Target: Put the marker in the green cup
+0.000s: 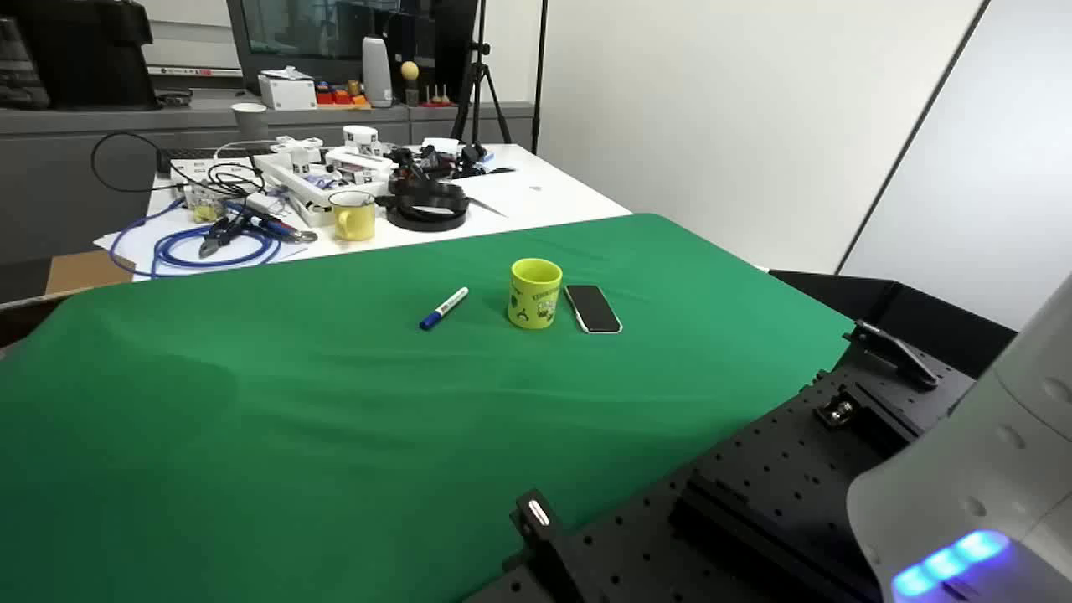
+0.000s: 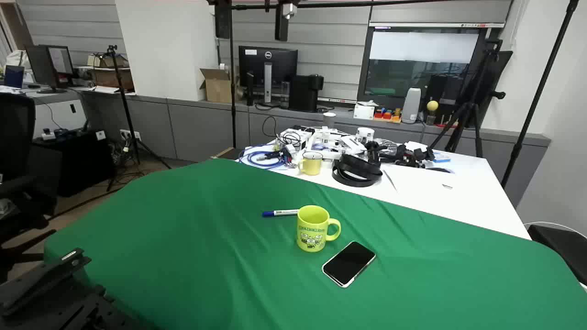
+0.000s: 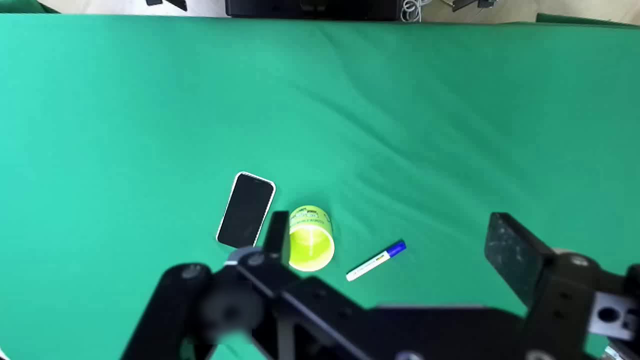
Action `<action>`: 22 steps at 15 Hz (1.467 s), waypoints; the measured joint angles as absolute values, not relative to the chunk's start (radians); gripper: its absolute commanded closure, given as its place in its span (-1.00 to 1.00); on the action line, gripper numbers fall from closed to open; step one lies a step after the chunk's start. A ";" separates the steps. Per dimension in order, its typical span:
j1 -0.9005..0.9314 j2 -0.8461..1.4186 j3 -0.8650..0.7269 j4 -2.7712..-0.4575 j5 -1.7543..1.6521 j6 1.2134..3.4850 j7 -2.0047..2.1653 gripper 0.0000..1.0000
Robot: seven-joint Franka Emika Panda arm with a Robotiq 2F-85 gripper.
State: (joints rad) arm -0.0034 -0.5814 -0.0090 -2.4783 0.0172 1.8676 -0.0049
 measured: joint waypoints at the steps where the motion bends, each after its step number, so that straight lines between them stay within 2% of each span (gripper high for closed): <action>1: -0.003 -0.581 -0.009 -2.478 0.017 1.868 -0.005 -1.00; 22: -0.009 -0.568 -0.009 -2.478 0.016 1.902 0.000 -1.00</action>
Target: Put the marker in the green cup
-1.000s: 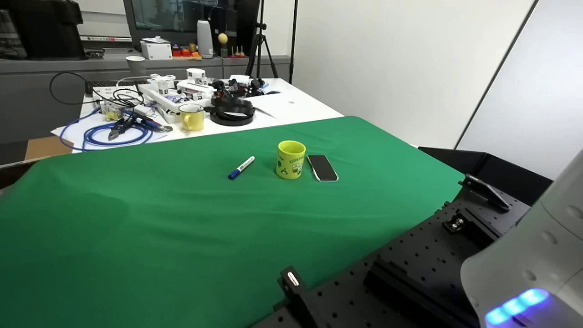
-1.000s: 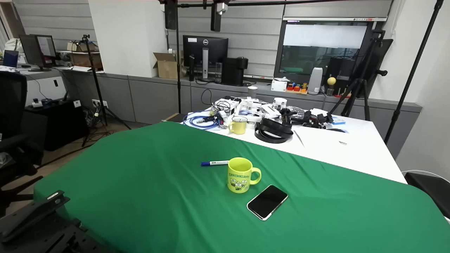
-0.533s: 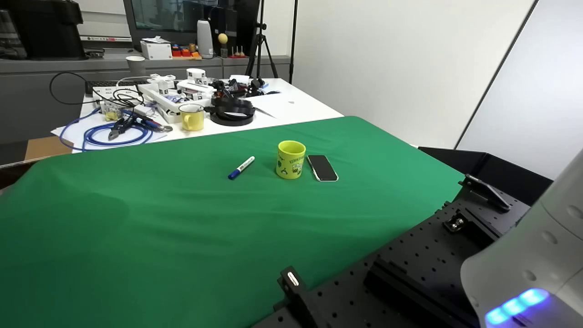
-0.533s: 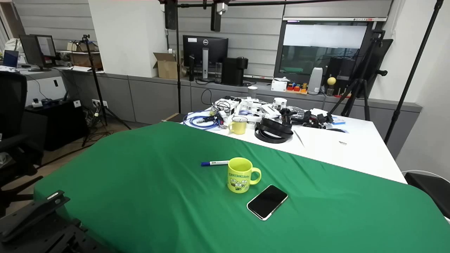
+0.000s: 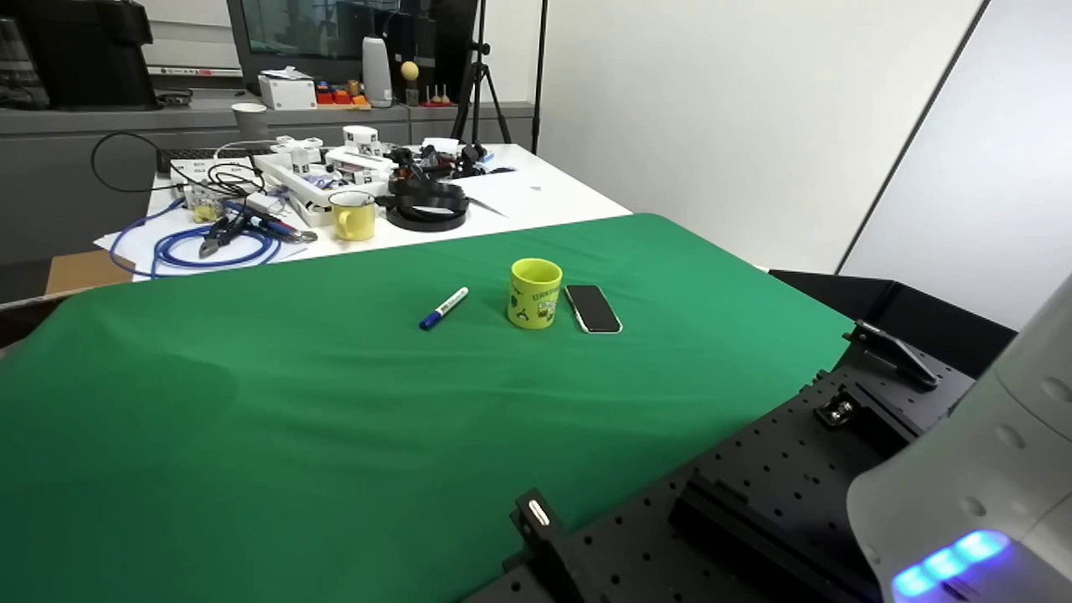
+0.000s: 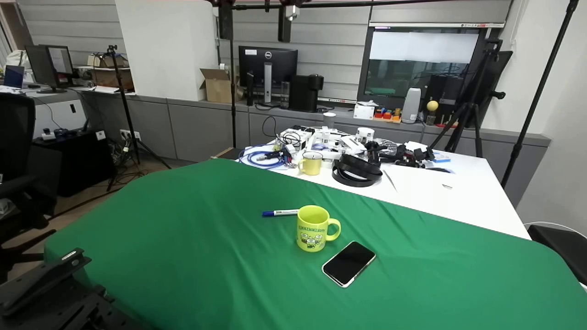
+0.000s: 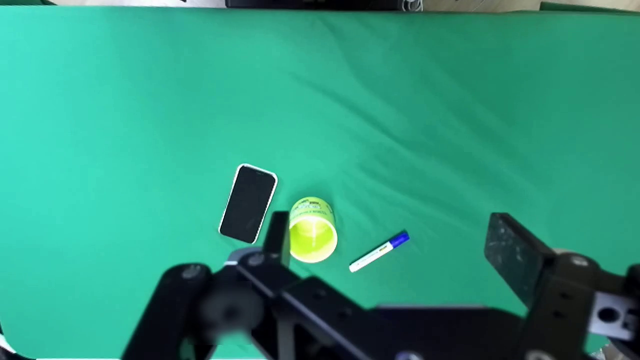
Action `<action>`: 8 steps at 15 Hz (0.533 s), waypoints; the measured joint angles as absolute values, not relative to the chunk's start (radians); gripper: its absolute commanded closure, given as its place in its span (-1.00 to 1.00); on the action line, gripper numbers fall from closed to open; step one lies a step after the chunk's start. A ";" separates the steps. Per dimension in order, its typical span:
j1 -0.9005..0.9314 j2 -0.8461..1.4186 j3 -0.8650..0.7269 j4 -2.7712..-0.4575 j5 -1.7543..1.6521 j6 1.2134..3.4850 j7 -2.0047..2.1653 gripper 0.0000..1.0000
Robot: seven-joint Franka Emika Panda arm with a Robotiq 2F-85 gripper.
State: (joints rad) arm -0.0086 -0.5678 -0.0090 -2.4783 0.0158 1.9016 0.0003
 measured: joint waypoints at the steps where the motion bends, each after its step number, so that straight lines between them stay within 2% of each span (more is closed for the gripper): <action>1: -0.016 -0.546 -0.009 -2.478 0.015 1.945 0.007 -1.00; 8: -0.067 -0.132 0.002 -2.339 -0.019 2.289 0.220 -1.00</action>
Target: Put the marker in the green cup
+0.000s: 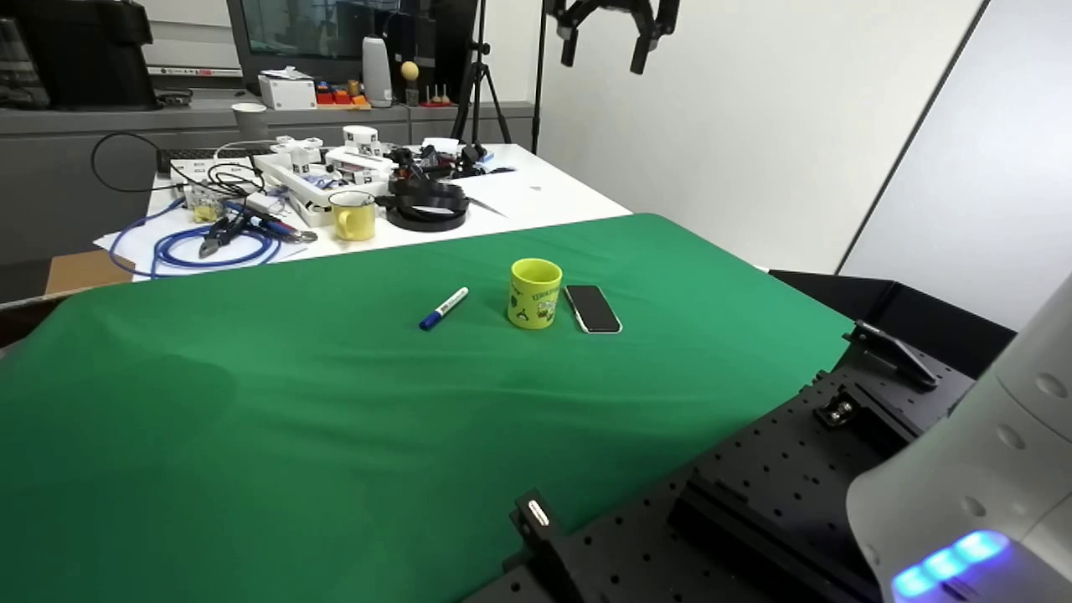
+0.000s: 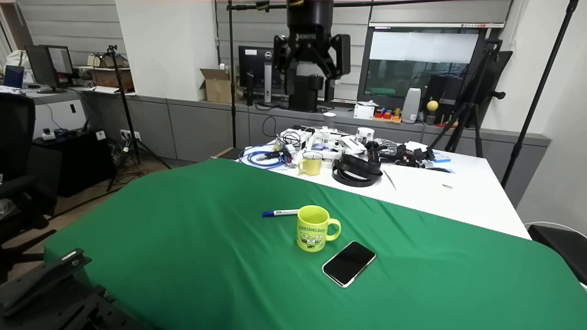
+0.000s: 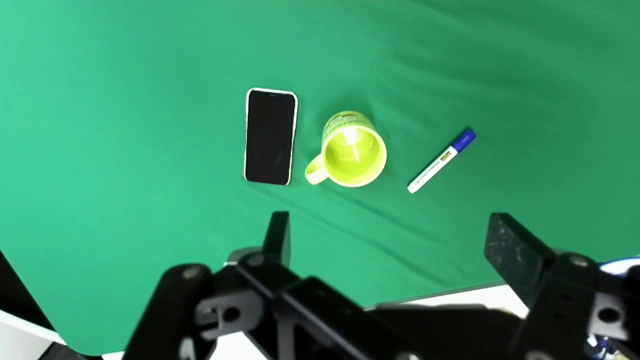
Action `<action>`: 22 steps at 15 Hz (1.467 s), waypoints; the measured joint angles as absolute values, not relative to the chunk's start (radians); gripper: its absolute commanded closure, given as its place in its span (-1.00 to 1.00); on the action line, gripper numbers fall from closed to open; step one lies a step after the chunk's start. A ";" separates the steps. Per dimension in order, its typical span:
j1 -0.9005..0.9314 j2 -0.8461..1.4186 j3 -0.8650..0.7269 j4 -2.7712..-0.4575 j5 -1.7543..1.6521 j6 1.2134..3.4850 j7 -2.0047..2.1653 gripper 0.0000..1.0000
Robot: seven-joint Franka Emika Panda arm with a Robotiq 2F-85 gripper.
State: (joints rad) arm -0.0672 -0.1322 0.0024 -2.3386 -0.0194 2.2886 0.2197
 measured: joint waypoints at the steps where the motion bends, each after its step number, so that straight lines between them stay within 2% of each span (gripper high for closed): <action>1: -0.066 -0.066 0.004 -2.287 -0.019 2.302 0.272 -1.00; 6: -0.014 0.202 0.006 -2.001 -0.007 2.277 0.553 -1.00; 11: 0.087 0.372 0.005 -1.752 0.070 2.204 0.825 -1.00; 22: 0.096 0.386 -0.003 -1.744 0.074 2.203 0.819 -1.00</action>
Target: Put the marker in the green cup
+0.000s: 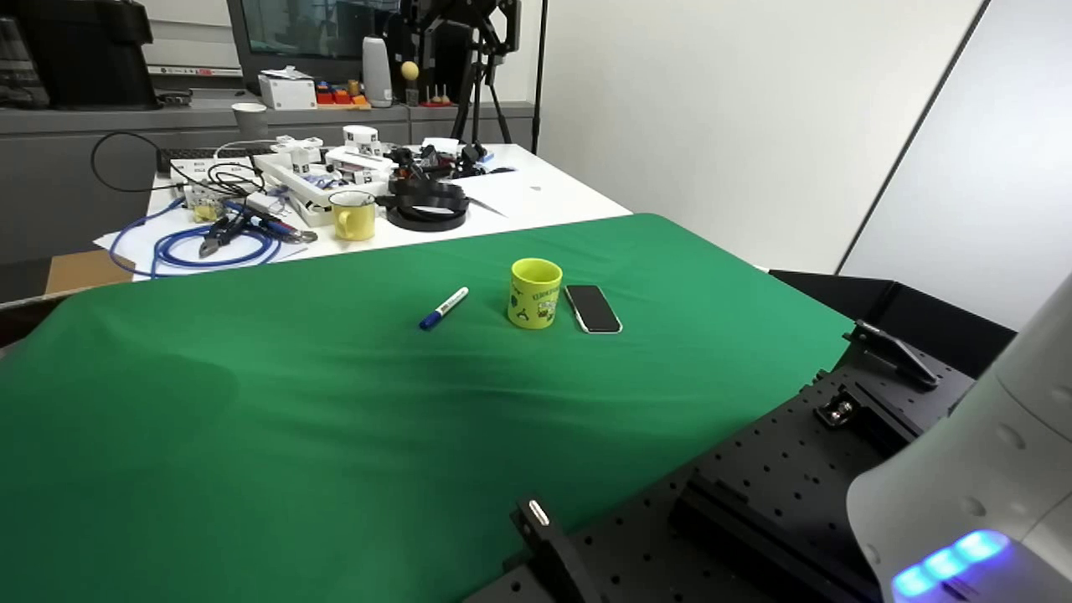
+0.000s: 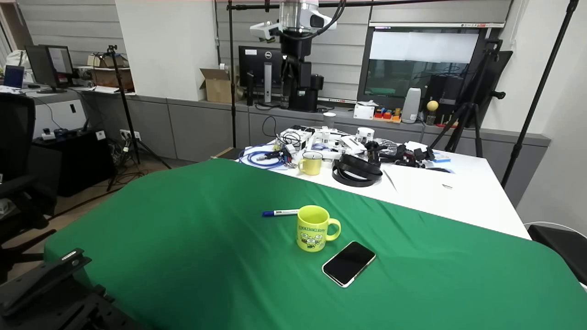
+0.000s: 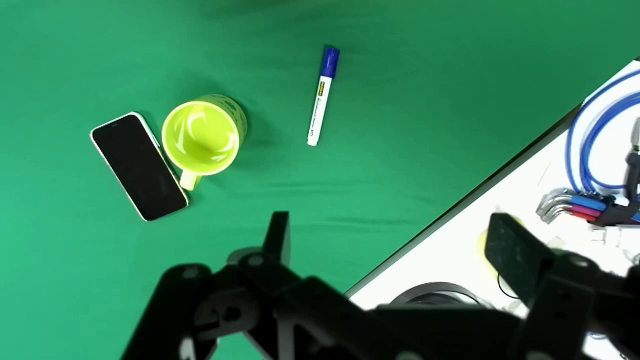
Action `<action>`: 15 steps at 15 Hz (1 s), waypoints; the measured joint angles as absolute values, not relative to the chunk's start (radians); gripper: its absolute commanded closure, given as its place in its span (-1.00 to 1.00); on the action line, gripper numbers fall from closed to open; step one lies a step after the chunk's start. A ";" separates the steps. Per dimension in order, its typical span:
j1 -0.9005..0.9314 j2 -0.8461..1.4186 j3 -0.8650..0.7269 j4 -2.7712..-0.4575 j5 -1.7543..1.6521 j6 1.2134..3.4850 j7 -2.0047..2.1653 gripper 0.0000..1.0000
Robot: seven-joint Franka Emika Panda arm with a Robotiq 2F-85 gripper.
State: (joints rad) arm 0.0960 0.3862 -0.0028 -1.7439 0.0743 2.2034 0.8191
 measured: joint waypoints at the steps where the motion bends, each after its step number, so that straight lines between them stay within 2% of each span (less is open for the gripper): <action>1: 0.097 0.390 -0.004 -1.747 0.076 2.223 0.823 -1.00; 7: 0.096 0.564 -0.006 -1.779 0.180 2.439 0.820 -1.00; 15: 0.136 0.800 0.035 -1.762 0.257 2.542 0.814 -1.00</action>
State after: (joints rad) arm 0.1362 0.8002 0.0352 -1.7621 0.2567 2.5422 0.8138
